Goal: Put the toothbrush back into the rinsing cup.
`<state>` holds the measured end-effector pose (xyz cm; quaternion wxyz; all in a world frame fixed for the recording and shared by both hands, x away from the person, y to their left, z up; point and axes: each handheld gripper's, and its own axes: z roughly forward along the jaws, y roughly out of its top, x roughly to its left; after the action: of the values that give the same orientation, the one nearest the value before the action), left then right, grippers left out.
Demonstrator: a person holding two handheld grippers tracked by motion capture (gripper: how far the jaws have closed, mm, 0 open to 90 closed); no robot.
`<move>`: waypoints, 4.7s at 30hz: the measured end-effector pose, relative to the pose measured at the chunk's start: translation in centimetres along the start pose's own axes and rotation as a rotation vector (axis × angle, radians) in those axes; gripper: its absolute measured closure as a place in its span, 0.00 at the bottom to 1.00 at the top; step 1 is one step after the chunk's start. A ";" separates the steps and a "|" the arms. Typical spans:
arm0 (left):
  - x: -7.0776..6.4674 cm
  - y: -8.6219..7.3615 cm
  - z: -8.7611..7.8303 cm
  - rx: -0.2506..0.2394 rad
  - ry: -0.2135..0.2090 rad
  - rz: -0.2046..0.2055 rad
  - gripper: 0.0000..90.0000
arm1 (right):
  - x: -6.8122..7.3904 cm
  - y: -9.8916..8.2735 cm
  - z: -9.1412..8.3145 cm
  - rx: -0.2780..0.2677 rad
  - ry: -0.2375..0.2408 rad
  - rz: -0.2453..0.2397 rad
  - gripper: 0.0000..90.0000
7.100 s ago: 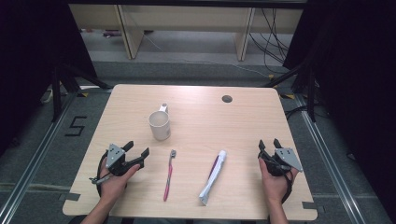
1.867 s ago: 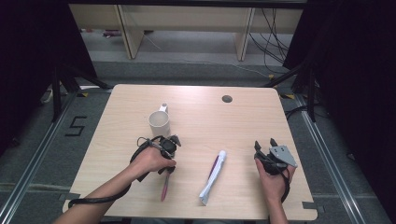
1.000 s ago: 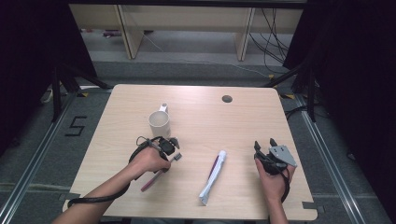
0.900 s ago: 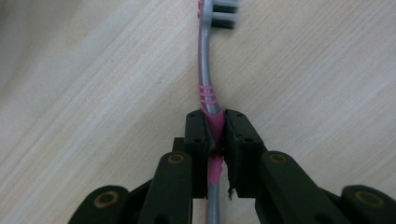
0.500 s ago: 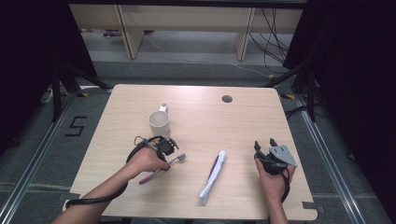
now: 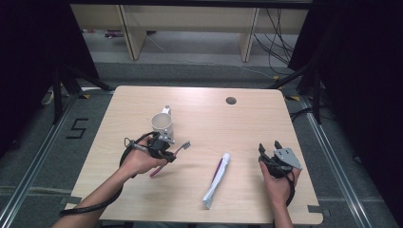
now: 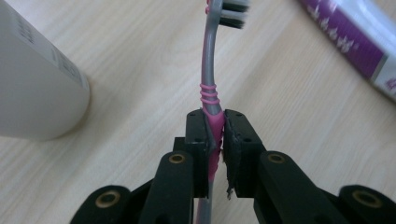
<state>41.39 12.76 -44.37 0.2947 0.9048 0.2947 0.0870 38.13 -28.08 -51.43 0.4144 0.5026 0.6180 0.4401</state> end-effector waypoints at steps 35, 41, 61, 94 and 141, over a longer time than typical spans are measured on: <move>1.6 -1.8 -2.9 -0.730 0.156 -0.097 0.89 | 0.1 0.0 0.0 0.005 0.002 0.004 0.44; 1.8 -1.6 -3.4 -0.803 0.175 -0.099 0.89 | 0.1 0.0 0.0 0.005 0.003 0.005 0.44; 2.7 -0.6 -5.1 -0.934 0.218 -0.116 0.89 | 0.1 0.0 0.0 0.005 0.003 0.004 0.44; 4.9 1.4 -6.1 -1.005 0.274 -0.086 0.89 | 0.0 0.0 0.0 0.005 0.004 0.005 0.44; 7.2 3.4 -5.3 -1.021 0.320 -0.076 0.89 | 0.0 0.0 0.1 -0.001 0.002 -0.003 0.44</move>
<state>47.14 17.26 -38.19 0.6516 0.6105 0.2885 0.3456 38.20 -28.11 -51.44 0.4149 0.5009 0.6189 0.4403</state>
